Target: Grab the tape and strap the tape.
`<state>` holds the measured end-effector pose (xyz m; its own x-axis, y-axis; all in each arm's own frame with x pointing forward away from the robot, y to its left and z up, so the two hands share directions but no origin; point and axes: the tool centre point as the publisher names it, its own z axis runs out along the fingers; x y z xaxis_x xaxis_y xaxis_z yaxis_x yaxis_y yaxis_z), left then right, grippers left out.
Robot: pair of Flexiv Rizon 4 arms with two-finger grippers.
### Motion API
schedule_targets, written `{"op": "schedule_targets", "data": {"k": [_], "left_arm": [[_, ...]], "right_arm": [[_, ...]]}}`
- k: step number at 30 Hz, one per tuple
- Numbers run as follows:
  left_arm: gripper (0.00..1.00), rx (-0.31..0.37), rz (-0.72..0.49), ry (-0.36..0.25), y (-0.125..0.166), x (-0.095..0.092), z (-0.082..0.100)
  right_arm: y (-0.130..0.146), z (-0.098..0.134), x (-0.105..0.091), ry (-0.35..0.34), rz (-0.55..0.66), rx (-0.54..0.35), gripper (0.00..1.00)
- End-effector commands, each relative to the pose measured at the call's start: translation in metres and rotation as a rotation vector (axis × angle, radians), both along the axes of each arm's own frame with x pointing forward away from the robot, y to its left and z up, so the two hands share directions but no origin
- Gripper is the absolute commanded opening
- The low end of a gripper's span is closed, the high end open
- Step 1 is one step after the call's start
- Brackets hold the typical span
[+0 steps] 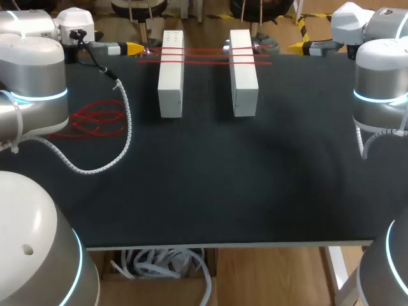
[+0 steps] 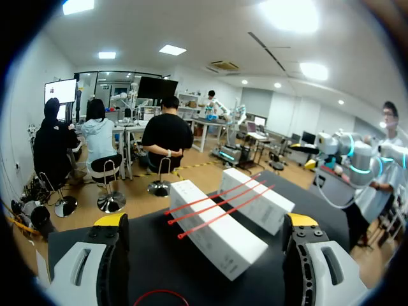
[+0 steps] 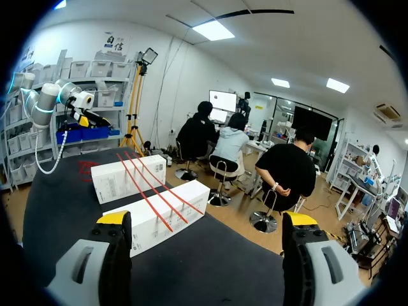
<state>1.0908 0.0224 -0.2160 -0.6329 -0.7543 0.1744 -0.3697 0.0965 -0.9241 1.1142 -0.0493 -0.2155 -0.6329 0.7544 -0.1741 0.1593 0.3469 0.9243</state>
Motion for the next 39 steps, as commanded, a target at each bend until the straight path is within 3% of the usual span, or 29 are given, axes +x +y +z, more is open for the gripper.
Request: {"op": "schedule_targets", "data": {"k": [1, 13, 18, 22, 30, 34, 39], "left_arm": [[1.0, -0.002, 0.002, -0.005, 0.0, 0.0, -0.001], [1.0, 0.002, -0.011, -0.01, 0.0, 0.0, -0.002], [1.0, 0.023, -0.136, -0.034, 0.0, 0.0, -0.005], [1.0, 0.042, -0.307, -0.056, -0.005, 0.003, -0.011], [1.0, 0.112, -0.581, -0.158, -0.018, 0.011, -0.024], [1.0, 0.175, -0.626, -0.251, -0.025, 0.008, -0.027], [1.0, 0.175, -0.626, -0.251, -0.025, 0.008, -0.027]], "right_arm": [[0.0, 0.0, 0.0, 0.0, 0.0, 0.001, 1.0], [0.0, 0.0, 0.0, 0.0, 0.0, 0.001, 1.0], [0.0, 0.0, 0.0, 0.0, 0.0, 0.001, 1.0], [0.0, 0.0, 0.0, 0.0, 0.0, 0.001, 1.0], [0.0, 0.0, 0.0, 0.0, 0.0, 0.001, 1.0], [0.0, 0.0, 0.0, 0.0, 0.0, 0.001, 1.0], [0.0, 0.0, 0.0, 0.0, 0.0, 0.001, 1.0]]}}
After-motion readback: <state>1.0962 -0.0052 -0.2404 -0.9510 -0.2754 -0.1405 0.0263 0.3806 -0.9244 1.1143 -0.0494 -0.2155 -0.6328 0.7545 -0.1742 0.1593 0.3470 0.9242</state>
